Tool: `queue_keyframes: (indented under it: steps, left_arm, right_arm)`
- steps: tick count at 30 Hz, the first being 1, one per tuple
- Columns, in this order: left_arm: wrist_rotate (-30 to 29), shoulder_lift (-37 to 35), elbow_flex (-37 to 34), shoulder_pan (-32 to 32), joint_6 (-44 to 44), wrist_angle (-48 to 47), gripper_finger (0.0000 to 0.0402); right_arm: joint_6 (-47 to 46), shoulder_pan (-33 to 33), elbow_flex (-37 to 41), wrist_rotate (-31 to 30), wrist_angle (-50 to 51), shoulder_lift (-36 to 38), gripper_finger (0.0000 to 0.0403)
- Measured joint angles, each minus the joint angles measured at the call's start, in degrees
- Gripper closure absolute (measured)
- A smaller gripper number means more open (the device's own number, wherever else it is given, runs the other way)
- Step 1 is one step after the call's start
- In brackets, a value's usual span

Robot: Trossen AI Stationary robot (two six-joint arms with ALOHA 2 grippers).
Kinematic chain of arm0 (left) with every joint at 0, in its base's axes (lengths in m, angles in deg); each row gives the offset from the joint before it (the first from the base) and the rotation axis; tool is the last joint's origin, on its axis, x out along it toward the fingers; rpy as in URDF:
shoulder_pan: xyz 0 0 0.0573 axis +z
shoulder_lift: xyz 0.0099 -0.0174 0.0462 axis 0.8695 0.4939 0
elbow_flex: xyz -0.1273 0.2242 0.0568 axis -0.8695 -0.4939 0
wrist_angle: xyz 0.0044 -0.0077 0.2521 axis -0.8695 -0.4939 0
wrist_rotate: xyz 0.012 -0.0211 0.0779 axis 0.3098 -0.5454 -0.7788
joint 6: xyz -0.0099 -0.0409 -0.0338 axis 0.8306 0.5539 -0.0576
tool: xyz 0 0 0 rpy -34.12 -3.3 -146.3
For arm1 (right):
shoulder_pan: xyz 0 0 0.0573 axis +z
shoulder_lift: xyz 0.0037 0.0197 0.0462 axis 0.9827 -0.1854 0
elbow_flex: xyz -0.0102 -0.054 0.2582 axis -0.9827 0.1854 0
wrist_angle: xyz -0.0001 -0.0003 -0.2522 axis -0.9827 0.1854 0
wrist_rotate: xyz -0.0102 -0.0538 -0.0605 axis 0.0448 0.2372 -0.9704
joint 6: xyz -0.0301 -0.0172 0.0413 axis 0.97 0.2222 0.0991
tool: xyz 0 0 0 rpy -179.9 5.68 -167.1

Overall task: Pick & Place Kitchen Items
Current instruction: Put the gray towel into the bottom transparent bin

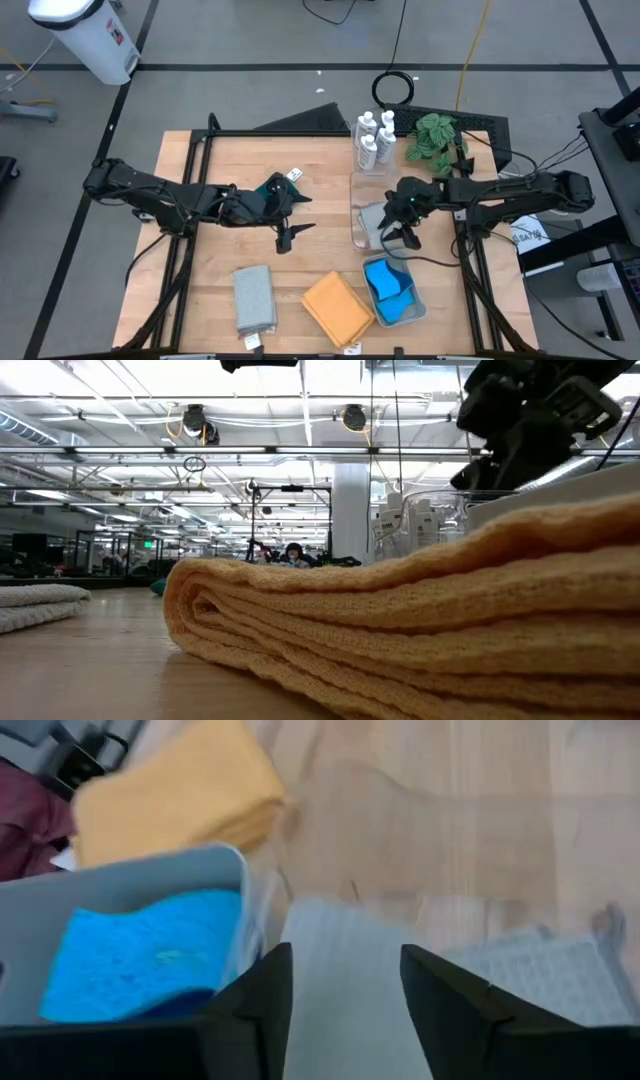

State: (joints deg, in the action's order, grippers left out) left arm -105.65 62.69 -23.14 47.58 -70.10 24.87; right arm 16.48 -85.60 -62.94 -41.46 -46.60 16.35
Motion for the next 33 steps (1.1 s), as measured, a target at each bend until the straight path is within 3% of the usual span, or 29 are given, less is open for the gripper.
queue_keyframes:
  steps: [5,9,12,16,25,33]
  left_arm:
    - [-0.01,0.0,0.0,0.04,0.0,0.09,0.0107]
    - [-0.07,0.0,0.0,0.07,-0.14,0.21,0.0107]
    - [-0.12,0.0,0.0,0.17,-1.3,0.5,0.0107]
    - [-0.12,0.0,0.0,0.67,-1.42,0.5,0.0107]
    - [-0.1,0.0,0.0,2.24,-1.44,0.5,0.0107]
    - [-0.07,0.0,0.0,2.32,-1.44,0.48,0.0108]
  right_arm:
    - [0.86,1.48,-0.06,-0.87,-4.98,5.24,0.0228]
    - [-1.67,2.28,-2.7,-13.81,-6.5,7.14,0.024]
    - [2.34,3.25,-8.9,-18.94,4.74,3.96,0.0286]
    - [6.55,4.07,-16.88,-25.75,17.08,-4.51,0.0384]
    - [13.69,0.43,-18.67,-25.62,21.74,-22.71,0.0401]
    - [14.78,-2.17,-18.6,-20.2,20.52,-27.44,0.0402]
